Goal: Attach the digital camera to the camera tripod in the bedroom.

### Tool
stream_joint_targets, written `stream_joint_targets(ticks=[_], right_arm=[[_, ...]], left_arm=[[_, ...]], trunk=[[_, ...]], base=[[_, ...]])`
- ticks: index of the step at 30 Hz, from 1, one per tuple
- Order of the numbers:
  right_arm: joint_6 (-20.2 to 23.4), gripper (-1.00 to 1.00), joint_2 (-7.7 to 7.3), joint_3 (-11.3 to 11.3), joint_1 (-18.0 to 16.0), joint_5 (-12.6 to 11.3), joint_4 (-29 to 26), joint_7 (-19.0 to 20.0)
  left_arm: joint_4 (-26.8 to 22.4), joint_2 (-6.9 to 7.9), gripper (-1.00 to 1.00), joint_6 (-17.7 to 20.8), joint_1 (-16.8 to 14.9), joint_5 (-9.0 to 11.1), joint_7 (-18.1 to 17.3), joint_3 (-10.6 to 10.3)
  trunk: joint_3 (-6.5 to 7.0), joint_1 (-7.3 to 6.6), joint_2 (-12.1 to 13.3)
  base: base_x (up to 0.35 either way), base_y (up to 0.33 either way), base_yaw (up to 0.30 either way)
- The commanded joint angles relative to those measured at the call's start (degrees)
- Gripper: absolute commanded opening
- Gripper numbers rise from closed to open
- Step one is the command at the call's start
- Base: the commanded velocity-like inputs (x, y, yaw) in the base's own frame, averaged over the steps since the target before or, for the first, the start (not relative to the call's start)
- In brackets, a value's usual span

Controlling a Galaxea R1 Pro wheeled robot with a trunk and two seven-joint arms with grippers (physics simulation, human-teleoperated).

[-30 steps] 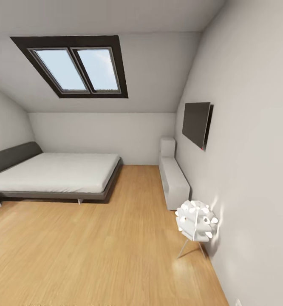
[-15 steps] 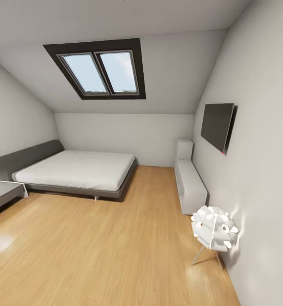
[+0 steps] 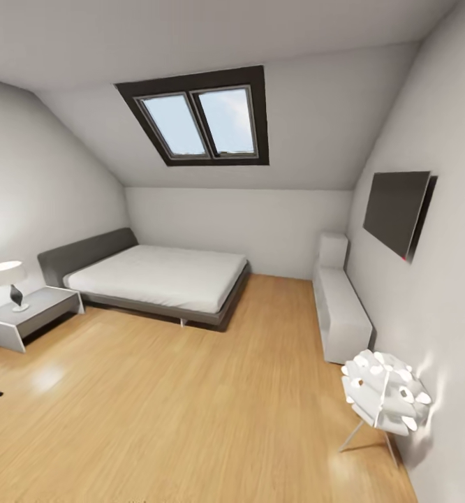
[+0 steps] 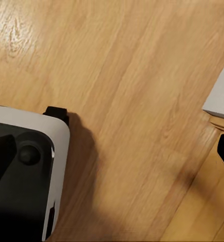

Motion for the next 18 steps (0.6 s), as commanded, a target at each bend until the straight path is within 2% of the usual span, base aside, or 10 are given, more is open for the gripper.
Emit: stream_joint_targets(ticks=[1,18], right_arm=[[-0.5,1.0,-0.04,0.05,-0.06,0.29,0.18,-0.07],[-0.9,1.0,-0.08,0.07,-0.06,0.02,0.18,-1.07]], left_arm=[[0.01,-0.01,-1.0,0.03,-0.02,0.27,0.15,-0.49],[0.01,-0.2,-1.0,-0.02,-0.02,0.19,0.12,-0.51]], trunk=[[0.02,0.02,-0.03],[0.51,0.02,-0.03]], base=[[0.0,0.0,0.265],[0.0,0.0,0.265]])
